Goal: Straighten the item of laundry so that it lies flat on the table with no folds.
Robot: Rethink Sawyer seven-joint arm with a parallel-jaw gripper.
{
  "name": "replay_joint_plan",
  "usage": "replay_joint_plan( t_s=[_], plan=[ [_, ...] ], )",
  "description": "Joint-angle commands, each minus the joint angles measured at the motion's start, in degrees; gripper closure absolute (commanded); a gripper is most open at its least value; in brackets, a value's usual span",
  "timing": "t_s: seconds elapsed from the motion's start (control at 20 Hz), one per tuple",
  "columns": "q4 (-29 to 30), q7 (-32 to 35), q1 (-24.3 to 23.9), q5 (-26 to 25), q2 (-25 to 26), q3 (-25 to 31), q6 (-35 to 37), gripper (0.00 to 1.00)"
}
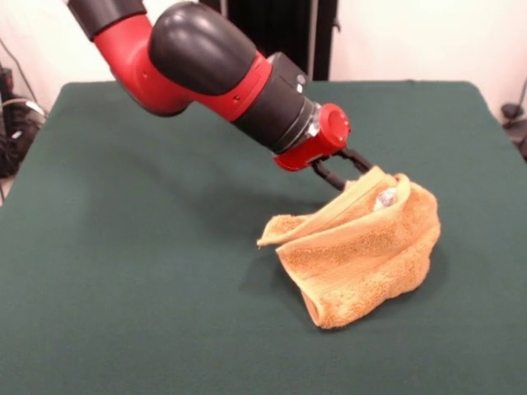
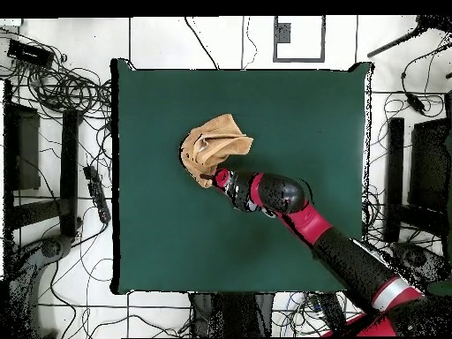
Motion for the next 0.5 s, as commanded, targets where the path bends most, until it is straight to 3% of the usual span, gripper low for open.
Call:
replay_joint_plan(
  t_s=[0.05,0.5],
  plan=[
    [1.1,11.0,1.9,5.0,-2.5,3.9,0.4,0.00],
    [5.9,13.6,-0.1,8.1,-6.0,7.6,-0.3,0.00]
  ],
)
